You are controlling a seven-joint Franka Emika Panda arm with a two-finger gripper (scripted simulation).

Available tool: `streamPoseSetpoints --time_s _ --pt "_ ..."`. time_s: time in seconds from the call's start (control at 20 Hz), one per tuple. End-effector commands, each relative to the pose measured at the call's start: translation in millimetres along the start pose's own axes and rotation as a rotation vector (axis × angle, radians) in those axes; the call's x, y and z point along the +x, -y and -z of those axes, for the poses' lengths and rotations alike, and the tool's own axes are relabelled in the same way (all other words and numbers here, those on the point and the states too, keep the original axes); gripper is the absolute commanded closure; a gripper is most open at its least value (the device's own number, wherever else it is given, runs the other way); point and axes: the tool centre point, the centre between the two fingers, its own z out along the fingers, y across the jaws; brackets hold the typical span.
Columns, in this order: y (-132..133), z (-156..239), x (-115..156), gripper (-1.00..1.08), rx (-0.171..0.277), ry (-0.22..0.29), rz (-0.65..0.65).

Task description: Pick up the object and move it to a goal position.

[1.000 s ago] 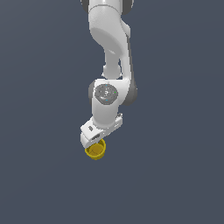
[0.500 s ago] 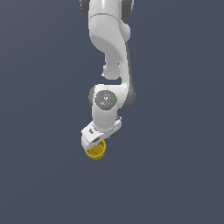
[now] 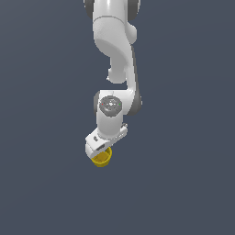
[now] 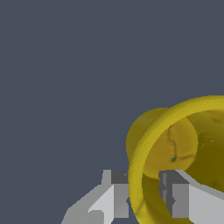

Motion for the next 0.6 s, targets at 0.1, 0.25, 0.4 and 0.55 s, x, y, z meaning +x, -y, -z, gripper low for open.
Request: streamPoseSetpoints --time_s 0.1,0.25,0.4,0.55 --pt "0 0 0 1.08 0.000 0.000 0.000" --pt "1 1 0 1.08 0.000 0.000 0.000" --pt "5 5 -2 1.08 0.000 0.000 0.000" --pt "12 12 -4 1.08 0.000 0.000 0.000"
